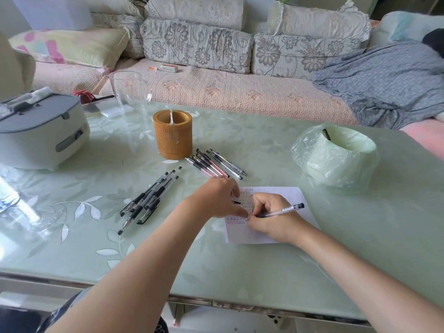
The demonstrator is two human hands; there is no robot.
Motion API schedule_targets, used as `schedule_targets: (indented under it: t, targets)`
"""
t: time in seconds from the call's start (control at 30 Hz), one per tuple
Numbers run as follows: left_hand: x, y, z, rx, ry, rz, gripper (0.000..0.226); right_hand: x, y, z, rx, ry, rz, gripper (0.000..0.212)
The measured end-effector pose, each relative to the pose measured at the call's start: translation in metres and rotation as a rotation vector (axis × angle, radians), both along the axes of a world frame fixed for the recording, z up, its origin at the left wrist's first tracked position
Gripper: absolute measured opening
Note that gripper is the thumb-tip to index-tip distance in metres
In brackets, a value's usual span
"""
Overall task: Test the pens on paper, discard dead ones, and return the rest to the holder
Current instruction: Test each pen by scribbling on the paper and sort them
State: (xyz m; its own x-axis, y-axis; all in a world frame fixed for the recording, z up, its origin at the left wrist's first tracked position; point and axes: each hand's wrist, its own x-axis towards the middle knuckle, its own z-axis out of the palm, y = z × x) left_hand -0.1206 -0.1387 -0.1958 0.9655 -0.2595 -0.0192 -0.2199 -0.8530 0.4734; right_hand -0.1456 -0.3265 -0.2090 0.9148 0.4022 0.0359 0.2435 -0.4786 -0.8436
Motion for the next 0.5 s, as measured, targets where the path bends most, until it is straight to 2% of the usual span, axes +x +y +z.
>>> schedule_targets:
  t: [0.2,0.5]
  targets:
    - [-0.0002,0.0006,0.0003,0.012,0.005,-0.008,0.060,-0.0020,-0.0013,0.0010,0.033,-0.039,0.003,0.025]
    - [-0.0003,-0.0002,0.0012,0.013,0.013,-0.003,0.059,-0.0024,-0.0030,0.0004,0.002,0.004,0.022,0.016]
